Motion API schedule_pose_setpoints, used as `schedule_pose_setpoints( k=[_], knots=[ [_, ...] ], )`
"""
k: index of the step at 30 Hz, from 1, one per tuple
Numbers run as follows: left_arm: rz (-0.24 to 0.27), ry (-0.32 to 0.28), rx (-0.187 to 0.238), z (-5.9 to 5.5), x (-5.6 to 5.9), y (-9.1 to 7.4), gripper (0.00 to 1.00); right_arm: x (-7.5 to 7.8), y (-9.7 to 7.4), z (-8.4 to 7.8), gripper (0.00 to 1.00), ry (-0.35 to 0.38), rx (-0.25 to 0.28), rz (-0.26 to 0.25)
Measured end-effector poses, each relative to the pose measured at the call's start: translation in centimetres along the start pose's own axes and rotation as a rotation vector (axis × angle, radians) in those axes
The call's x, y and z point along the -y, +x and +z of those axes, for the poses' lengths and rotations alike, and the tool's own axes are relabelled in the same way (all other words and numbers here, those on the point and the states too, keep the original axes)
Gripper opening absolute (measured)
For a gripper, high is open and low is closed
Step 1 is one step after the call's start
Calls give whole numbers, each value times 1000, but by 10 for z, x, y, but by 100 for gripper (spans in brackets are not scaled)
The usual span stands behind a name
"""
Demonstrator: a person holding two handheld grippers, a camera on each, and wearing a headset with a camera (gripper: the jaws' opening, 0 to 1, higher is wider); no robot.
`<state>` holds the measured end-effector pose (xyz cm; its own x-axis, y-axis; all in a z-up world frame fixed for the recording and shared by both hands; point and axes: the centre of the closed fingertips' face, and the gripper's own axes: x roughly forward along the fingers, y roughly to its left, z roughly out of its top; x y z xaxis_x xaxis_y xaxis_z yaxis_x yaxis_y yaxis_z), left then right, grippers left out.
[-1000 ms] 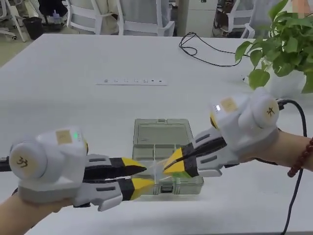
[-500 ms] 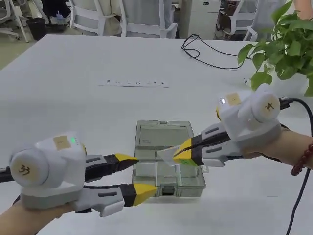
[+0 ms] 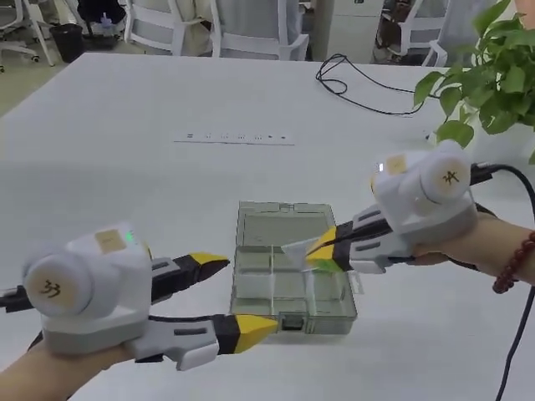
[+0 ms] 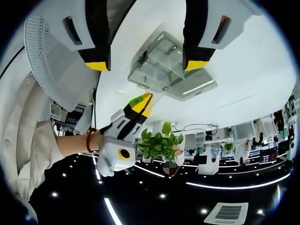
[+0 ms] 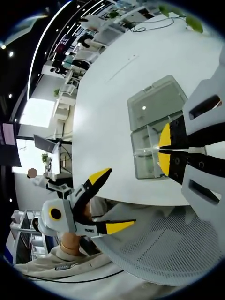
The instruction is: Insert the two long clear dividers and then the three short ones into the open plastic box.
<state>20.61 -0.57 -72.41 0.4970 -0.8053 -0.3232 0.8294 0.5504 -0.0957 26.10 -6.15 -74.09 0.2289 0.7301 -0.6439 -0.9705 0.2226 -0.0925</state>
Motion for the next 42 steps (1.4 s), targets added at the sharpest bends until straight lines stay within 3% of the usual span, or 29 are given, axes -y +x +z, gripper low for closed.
schedule_pose_setpoints(
  k=[14,30,36,39,40,42],
  knots=[
    [15,-16,-3,-1,-4,1,73,10,8,-18,2,3,-59,-13],
    [15,-15,-11,1,-8,2,73,12,12,-26,3,5,-99,15],
    [16,-11,-13,0,-9,3,73,12,15,-25,3,11,-172,28],
    [20,2,-22,-2,-9,3,73,13,15,-26,2,-5,-241,33],
    [21,5,-25,-2,-9,3,73,13,14,-31,2,-17,-287,36],
    [21,3,-26,-2,-9,3,72,11,17,-26,2,-38,-278,42]
  ],
)
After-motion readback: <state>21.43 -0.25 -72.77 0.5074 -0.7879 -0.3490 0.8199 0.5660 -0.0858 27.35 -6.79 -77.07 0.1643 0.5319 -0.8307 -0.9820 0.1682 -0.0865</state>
